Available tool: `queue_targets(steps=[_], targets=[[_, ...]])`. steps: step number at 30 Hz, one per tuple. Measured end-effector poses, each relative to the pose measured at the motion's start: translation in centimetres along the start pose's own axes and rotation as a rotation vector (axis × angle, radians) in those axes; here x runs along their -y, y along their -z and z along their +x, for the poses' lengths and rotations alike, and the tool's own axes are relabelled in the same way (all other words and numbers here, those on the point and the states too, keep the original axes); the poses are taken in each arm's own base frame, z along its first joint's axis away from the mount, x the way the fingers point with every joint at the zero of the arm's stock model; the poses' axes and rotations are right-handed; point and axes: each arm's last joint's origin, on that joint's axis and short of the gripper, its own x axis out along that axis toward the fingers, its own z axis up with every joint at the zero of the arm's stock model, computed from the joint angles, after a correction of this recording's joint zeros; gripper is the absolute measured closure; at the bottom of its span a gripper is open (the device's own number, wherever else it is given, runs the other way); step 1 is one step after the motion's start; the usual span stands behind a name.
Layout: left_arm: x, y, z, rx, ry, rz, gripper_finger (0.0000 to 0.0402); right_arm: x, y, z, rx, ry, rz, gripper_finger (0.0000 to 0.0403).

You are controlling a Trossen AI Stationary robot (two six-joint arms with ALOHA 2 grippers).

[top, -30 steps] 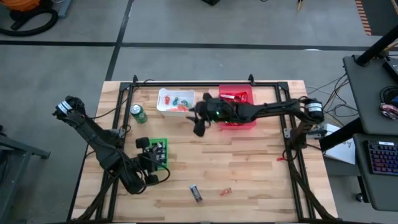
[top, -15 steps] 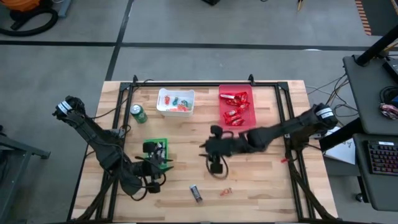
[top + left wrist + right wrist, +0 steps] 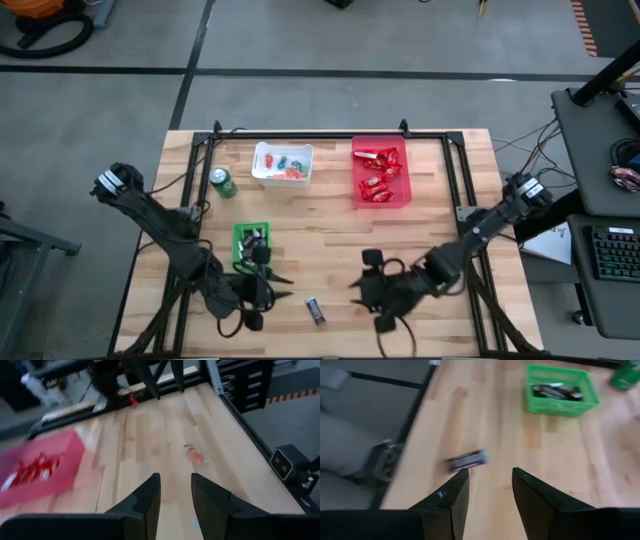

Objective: Organize candy in baskets
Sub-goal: Put the brown chocolate into the green basket

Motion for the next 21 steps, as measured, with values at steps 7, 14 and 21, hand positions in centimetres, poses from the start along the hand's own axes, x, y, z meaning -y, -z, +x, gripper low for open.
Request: queue_targets(steps=[7,14,21], targets=[[1.5,0.4,2.9,0.058,0.102,0.112,0.0308,-2.8,0.8,-1.7,0.034,-0.012,-0.036,0.0265],[1.3,1.3,5.5,0.022,0.378,0.122,0.0308,-3.8,1.8,-3.2,0.086,0.011,-0.048,0.0262],[1.3,3.3,8.1,-0.045,0.375,0.176,0.0308,-3.3,4.1,-3.4,0.185,0.0,-0.028,0.0261]])
